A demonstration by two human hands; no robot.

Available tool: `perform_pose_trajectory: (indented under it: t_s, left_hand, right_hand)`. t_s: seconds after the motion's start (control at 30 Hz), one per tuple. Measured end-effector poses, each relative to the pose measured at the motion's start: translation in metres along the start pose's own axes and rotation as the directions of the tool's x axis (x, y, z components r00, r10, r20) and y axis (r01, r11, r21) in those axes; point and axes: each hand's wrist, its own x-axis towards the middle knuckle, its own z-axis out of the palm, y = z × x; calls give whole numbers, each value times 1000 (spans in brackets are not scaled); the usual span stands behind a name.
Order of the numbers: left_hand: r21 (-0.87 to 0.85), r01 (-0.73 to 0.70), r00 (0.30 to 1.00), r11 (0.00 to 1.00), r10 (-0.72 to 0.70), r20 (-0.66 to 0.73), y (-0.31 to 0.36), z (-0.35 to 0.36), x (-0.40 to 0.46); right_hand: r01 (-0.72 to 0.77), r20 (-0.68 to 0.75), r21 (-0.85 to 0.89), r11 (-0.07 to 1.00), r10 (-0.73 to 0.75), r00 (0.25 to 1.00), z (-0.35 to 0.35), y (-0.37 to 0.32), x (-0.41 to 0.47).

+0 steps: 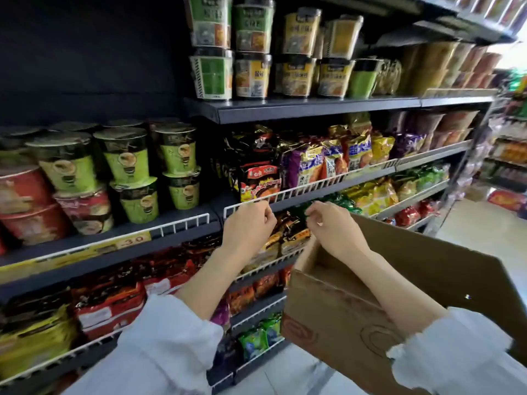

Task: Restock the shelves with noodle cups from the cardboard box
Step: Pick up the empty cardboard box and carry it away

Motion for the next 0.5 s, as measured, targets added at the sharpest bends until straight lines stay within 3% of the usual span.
perform_pose_trajectory:
  t_s: [0.17, 0.3, 0.5]
  left_hand:
    - [-54, -90, 980, 995, 98, 175, 65, 57, -18]
    - [-71, -91, 948, 993, 108, 300, 94, 113, -29]
    - [64, -140, 799, 988, 74, 597, 121, 190, -56]
  right_hand:
    - [-179, 64, -40, 983, 182, 981, -14, 71, -49]
    - [-218, 162, -60, 974, 225, 961, -9, 125, -75]
    - [-237, 355, -49, 970, 239, 904, 10, 195, -105]
